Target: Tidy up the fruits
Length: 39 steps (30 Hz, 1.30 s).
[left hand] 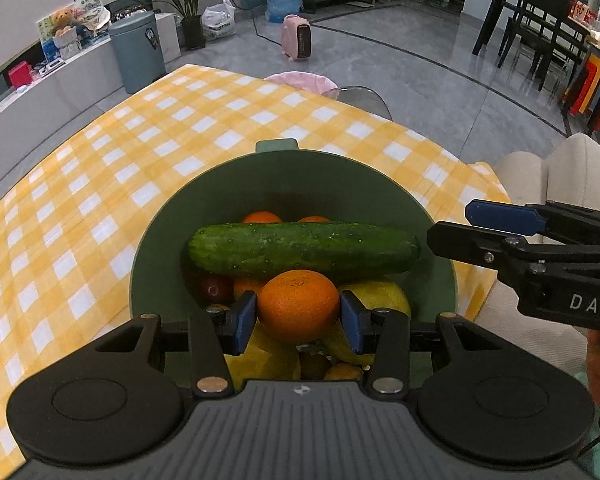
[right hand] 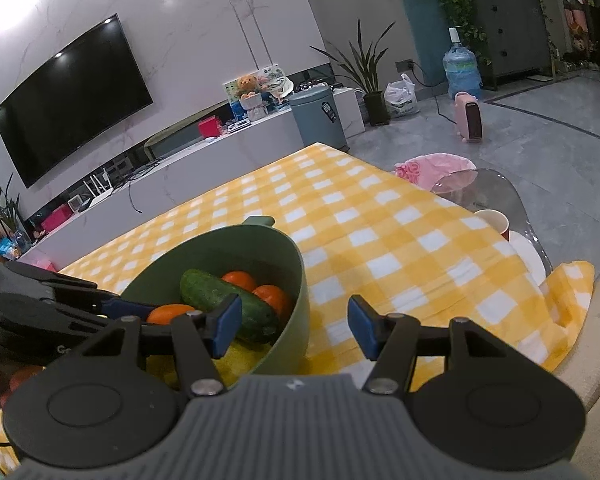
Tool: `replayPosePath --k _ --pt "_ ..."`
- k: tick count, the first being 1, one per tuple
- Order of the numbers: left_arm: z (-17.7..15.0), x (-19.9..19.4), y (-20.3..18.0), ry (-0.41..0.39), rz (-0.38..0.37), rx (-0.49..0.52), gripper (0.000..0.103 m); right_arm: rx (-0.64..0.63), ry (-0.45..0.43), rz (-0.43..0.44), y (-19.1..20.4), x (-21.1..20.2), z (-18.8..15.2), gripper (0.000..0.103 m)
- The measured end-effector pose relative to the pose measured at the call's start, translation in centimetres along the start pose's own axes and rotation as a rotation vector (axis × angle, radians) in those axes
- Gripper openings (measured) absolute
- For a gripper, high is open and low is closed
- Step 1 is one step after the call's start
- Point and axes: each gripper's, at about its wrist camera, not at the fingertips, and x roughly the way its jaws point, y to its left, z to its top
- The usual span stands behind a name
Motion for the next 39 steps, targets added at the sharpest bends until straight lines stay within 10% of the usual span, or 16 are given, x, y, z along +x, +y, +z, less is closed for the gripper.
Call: replayPosePath --k 17,32,39 --pt "-0.9 -4.8 0.7 -0.083 0.002 -0.055 0.066 -0.065 -0.024 0.032 1.5 -0.8 0.4 0.068" --pt "-5.8 -16.8 0.2 -0.379 0.248 -0.138 0.067 -0.207 -0.124 0.08 9.4 -9.9 2.0 0.089" --pt "-8.8 -18.7 -1.2 -0.44 0.366 -0.169 0.086 -0.26 -0.153 0.014 11.6 -13.1 -0.3 0.093"
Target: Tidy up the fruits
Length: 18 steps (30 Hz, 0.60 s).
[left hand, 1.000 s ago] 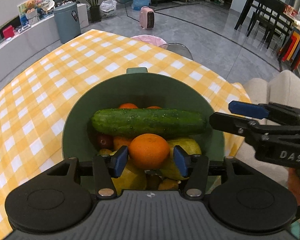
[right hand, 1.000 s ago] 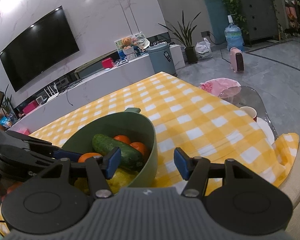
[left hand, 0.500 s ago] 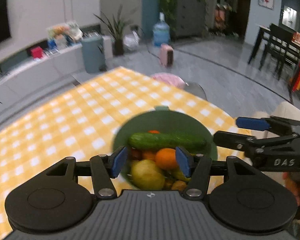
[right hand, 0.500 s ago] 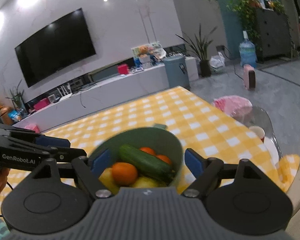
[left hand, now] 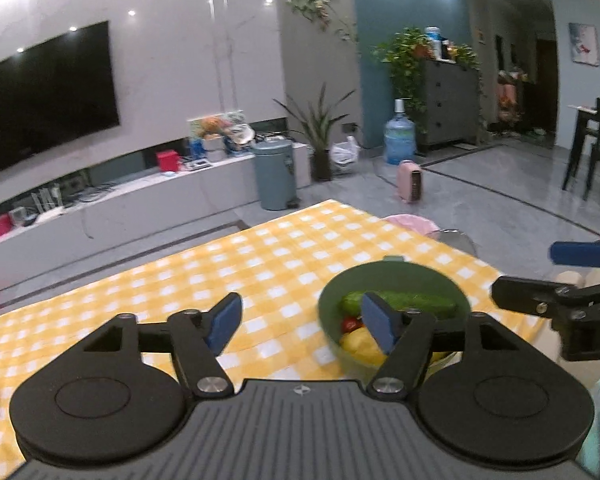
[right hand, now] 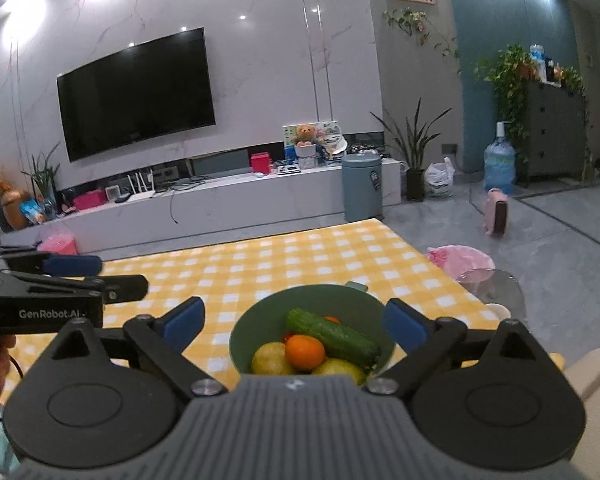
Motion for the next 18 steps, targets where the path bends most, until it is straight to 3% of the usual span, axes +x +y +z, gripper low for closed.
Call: replayPosePath --k 9,18 --pt "-3.9 -0.9 -0.3 0.027 0.039 -0.063 0.089 -0.004 -0.007 -0.084 1.7 -1.7 -4.4 0.096" --pt "-7.6 -0.8 -1.0 0.08 0.048 -0.079 0.089 -0.06 -0.022 -0.088 3.1 -1.8 -8.6 0.096"
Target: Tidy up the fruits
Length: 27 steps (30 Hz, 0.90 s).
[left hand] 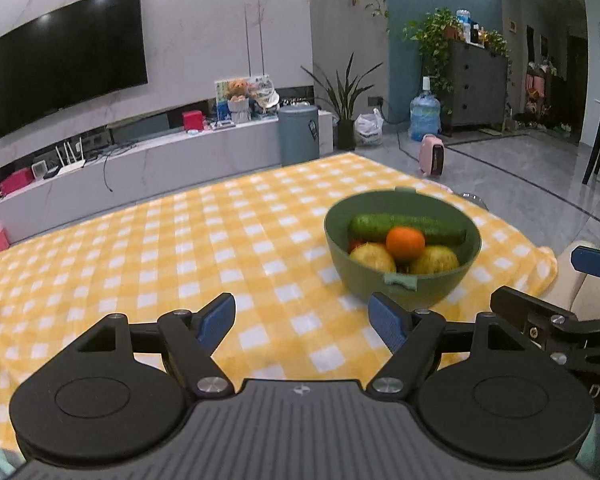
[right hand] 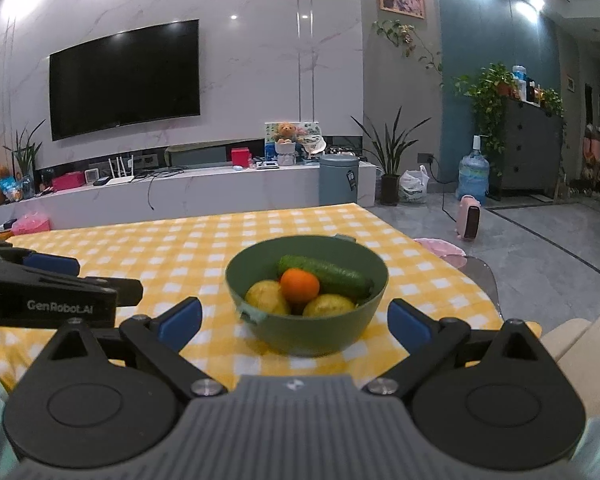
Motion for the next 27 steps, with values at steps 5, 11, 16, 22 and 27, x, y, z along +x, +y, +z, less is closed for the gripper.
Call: replayPosePath --k 5,11,16,22,27 --pt "-1.2 0.2 -0.1 0.01 0.012 -0.003 0.089 0.041 0.002 -0.02 -0.3 0.1 -1.3 0.096" --pt "-2.1 0.6 -0.2 0.036 0.017 0.007 0.089 0.04 -0.004 -0.022 -0.1 0.5 -1.7 0.096" --pt "-2.0 0.7 0.2 0.041 0.023 -0.013 0.089 0.046 0.002 -0.02 -0.2 0.8 -1.8 0.096" --pt "-2.0 0.6 0.3 0.049 0.023 -0.013 0.089 0.042 -0.009 -0.012 -0.2 0.6 -1.8 0.097" --pt "-1.9 0.6 0.3 0.059 0.019 -0.013 0.089 0.041 -0.008 -0.007 -0.3 0.6 -1.8 0.099"
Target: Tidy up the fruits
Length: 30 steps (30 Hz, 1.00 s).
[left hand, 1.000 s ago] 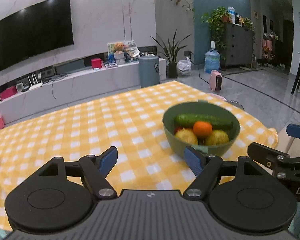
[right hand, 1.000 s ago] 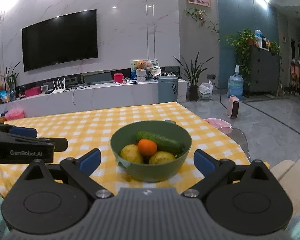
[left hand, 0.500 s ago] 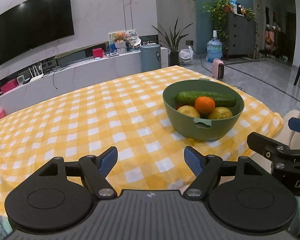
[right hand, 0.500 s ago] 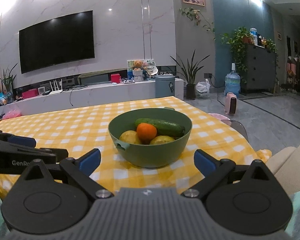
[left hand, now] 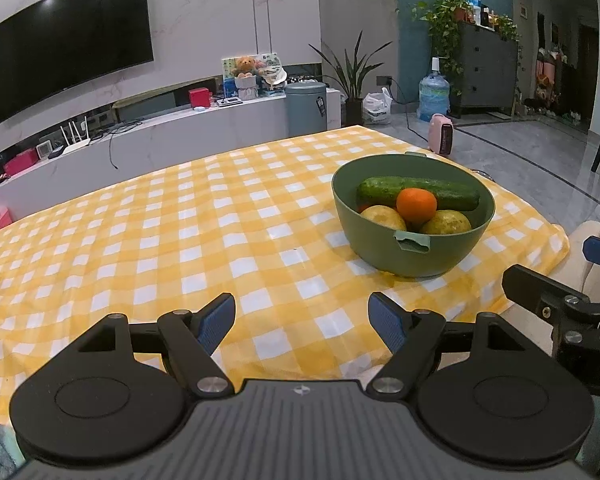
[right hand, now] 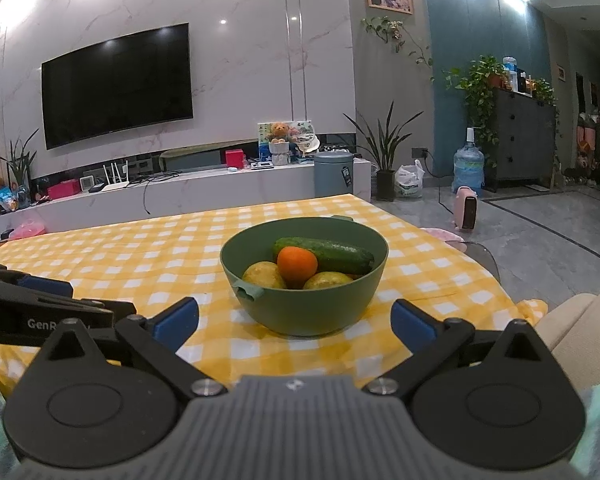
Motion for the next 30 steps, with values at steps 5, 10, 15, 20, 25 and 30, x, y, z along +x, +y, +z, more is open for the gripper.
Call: replayPosePath --k 5,10,15,20,25,30 --pt "0.06 -0.04 0.06 0.001 0.0 -0.003 0.089 -0.006 -0.001 0.008 0.07 0.02 -0.01 0.099" --pt "0.07 -0.06 0.16 0.004 -0.001 -0.006 0.089 -0.006 -0.002 0.008 0.03 -0.04 -0.05 0.099" --pt "0.06 -0.07 0.17 0.004 0.0 -0.006 0.089 -0.006 -0.002 0.008 0.01 -0.03 -0.05 0.099" --pt "0.06 -0.06 0.17 0.004 0.0 -0.006 0.089 -0.006 0.0 0.007 0.01 -0.03 -0.05 0.099" --pt "0.02 -0.15 0.22 0.003 0.002 -0.007 0.089 -0.005 0.002 0.007 -0.01 -0.04 -0.08 0.099" --pt "0.04 -0.15 0.24 0.004 0.001 -0.007 0.089 -0.004 0.002 0.006 0.01 -0.01 -0.1 0.099"
